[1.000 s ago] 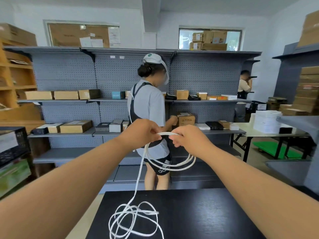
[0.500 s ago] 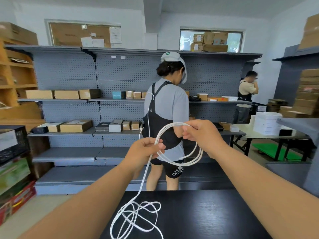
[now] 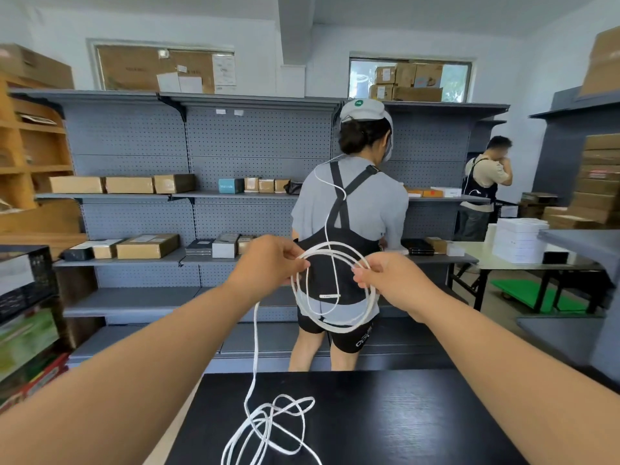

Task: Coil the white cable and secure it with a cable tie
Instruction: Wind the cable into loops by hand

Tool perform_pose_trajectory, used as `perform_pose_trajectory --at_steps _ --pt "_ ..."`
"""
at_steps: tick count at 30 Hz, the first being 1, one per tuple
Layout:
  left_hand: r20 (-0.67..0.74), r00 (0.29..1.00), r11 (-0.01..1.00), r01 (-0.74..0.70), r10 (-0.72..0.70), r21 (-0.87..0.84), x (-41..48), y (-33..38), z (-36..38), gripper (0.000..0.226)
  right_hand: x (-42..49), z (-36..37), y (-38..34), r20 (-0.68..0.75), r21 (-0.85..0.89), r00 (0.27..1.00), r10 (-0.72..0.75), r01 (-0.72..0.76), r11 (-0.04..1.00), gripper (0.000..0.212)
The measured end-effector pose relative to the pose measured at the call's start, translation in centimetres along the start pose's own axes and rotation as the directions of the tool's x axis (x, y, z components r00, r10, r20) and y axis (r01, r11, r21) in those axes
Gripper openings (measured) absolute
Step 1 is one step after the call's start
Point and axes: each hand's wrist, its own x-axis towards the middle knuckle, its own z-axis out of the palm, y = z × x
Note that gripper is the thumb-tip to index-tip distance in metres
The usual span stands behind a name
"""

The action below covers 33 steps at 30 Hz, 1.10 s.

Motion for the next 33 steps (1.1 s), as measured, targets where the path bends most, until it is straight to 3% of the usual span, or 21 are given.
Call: perform_pose_trajectory --at_steps 5,9,15,18,23,27,30,33 --pt "0.054 0.995 0.962 -0.091 0.079 0.259 0.7 1.4 -0.5 0.006 0.4 0.7 -2.1 0.025 -0.387 0.994 -0.107 0.108 0.916 0.025" --pt "0.039 0.992 0.935 -0.127 0.121 0.332 0.9 1.7 -0.5 0.011 0.5 1.6 -3.2 -0.03 -0.499 0.987 -0.16 0.124 0.858 0.029" --pt "0.064 0.984 0.906 -0.18 0.168 0.383 0.9 1.3 -0.1 0.012 -0.2 2.3 -3.9 0.055 -0.459 0.993 -0.109 0.122 0.88 0.04" --pt "0.085 0.979 0.897 -0.205 0.187 0.391 1.0 1.3 -0.1 0.012 -0.3 2.2 -3.8 0.113 -0.386 0.989 -0.097 0.134 0.913 0.033" --pt "0.091 0.981 0.955 -0.186 0.169 0.232 0.6 1.0 -0.2 0.005 -0.7 1.9 -4.0 0.132 -0.182 0.99 -0.058 0.082 0.98 0.033" --pt "0.049 0.992 0.993 -0.112 0.113 -0.037 0.1 -0.1 0.7 0.014 -0.9 1.7 -4.4 0.099 -0.24 0.991 -0.091 0.113 0.964 0.032" --pt "0.033 0.999 0.962 -0.012 0.022 -0.273 -0.7 -1.7 1.9 0.007 -0.7 1.2 -4.3 0.064 -0.239 0.993 -0.099 0.112 0.965 0.032" --pt "0.061 0.995 0.91 0.101 -0.084 -0.402 -1.8 -3.8 3.3 0.009 -0.4 0.5 -3.9 0.023 -0.147 0.995 -0.098 0.1 0.984 0.029"
